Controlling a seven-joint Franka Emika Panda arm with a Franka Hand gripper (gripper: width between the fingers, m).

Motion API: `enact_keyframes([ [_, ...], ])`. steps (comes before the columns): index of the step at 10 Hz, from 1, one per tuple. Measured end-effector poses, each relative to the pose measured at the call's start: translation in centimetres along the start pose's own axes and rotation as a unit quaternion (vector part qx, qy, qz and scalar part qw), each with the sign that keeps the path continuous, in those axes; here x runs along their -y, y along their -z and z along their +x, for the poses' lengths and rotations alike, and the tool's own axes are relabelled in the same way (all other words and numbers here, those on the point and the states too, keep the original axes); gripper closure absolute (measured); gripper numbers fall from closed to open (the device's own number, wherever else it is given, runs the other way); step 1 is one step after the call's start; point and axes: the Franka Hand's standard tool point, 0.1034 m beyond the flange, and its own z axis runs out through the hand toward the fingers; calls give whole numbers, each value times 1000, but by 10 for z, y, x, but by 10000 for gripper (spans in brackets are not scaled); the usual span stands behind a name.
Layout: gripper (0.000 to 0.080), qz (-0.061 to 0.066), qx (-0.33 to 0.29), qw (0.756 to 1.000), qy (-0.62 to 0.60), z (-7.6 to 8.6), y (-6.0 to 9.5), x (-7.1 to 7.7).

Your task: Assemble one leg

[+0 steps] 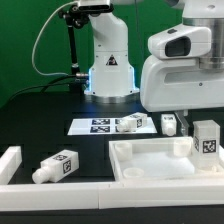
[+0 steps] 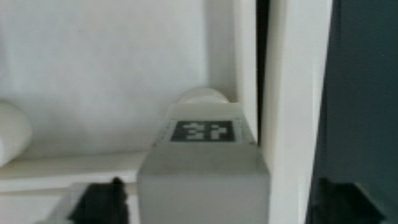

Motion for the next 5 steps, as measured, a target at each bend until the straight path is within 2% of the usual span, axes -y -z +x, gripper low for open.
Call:
enact_keyframes([
  [1, 422, 0, 0, 999, -32, 0, 0, 0],
  [2, 515, 0, 0, 997, -71, 0, 0, 0],
  [4, 514, 0, -1, 992, -129, 0, 0, 1],
  [5, 514, 5, -21, 981, -191, 3, 0, 2],
])
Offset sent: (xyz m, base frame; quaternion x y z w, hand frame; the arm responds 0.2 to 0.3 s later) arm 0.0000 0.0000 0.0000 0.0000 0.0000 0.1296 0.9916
